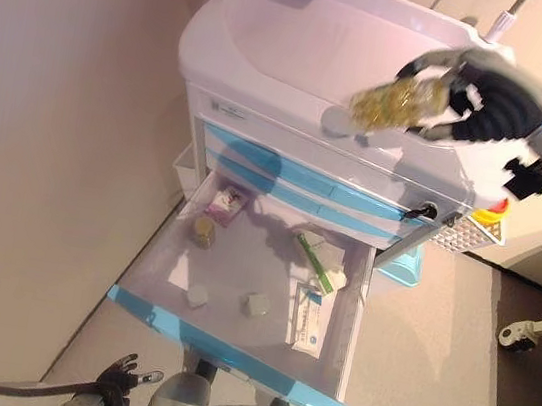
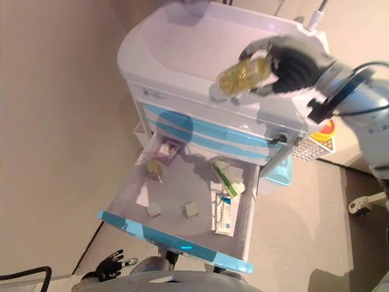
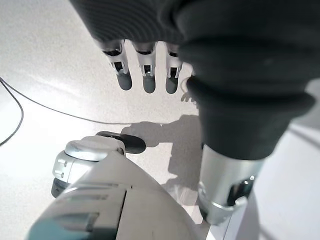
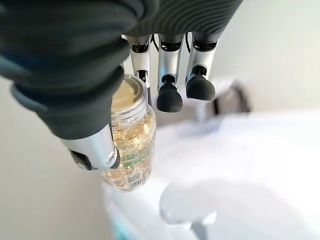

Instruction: Open the drawer and pick up the medicine

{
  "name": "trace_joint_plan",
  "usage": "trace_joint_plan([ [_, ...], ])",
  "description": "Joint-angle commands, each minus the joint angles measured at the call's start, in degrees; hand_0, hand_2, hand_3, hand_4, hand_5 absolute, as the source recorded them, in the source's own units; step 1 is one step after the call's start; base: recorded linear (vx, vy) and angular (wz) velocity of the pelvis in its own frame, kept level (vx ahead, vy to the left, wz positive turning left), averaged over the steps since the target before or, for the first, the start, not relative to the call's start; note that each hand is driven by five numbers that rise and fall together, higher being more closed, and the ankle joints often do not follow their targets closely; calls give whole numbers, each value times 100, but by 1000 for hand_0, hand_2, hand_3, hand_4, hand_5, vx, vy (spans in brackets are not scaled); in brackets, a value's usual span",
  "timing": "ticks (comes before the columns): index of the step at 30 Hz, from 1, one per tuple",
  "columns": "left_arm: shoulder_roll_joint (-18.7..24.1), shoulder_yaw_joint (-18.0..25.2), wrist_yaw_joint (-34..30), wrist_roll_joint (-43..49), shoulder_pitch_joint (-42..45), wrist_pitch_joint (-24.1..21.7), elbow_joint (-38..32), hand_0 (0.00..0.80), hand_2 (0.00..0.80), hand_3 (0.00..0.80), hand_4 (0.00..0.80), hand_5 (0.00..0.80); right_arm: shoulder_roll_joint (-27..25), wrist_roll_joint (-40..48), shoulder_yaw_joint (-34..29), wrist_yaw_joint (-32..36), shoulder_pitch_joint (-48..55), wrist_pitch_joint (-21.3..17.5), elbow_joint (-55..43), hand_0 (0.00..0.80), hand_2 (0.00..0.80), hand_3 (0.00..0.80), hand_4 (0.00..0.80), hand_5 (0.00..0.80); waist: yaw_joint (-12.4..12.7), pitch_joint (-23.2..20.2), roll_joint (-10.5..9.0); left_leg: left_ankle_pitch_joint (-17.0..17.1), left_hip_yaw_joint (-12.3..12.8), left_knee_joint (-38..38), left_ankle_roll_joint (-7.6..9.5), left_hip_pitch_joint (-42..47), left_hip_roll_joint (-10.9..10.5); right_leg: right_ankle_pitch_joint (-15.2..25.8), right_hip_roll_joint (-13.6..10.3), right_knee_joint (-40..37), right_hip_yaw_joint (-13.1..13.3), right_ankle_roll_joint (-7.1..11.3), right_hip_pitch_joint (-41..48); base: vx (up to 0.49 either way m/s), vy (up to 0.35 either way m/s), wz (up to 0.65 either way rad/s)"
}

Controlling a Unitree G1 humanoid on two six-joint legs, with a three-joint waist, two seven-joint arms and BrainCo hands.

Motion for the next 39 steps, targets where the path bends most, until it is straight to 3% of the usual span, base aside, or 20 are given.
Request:
trace_joint_plan([
  [1,267,15,52,-173,65,-4,164,0,0,0,0,0,-359,-415,186,-473,-666,380,497,800,800,800,800,800,203,-335,-122,-951,289,414,71,212,27,324,-67,475,22,124,-470,36,18,4],
  [6,412,17,102,-169,152,212,46,0,0,0,0,0,-708,-787,1296,-175,-1857,637,1654,800,800,800,800,800,338,-314,-158,-906,167,372,79,261,-6,324,-109,468,-92,124,-386,34,29,1],
  [8,490,-36,97,-145,166,309,-24,0,0,0,0,0,-755,-995,2103,-32,-2652,647,2358,800,800,800,800,800,466,-300,-198,-883,92,365,76,260,-28,331,-144,449,-181,130,-335,41,32,10],
  [11,561,-150,85,-152,191,421,-142,0,0,0,0,0,-630,-1128,3285,277,-3746,668,3301,800,800,800,800,800,644,-279,-219,-850,-43,341,81,279,-63,329,-180,440,-302,121,-266,47,32,20],
  [15,635,-247,34,-151,210,502,-277,0,0,0,0,0,-300,-1323,4291,638,-4557,521,4331,800,800,800,800,800,863,-240,-226,-815,-193,332,88,279,-98,326,-232,459,-466,121,-207,34,23,34],
  [20,702,-296,-28,-144,220,564,-385,0,0,0,0,0,163,-1380,4661,963,-4719,513,5227,800,800,800,800,800,1103,-220,-229,-795,-369,333,98,273,-146,316,-277,463,-617,123,-143,37,20,21],
  [26,700,-272,-58,-9,249,500,-324,0,0,0,0,0,480,-1711,4600,1443,-4508,565,5907,800,800,800,800,800,1277,-214,-253,-773,-499,313,101,276,-180,305,-283,446,-708,121,-100,25,11,17],
  [39,658,-212,-78,63,293,400,-240,0,0,0,0,0,614,-2092,4189,1979,-3760,501,6088,800,800,800,800,800,1286,-231,-246,-757,-508,229,93,341,-172,314,-263,414,-670,157,-103,5,2,3],
])
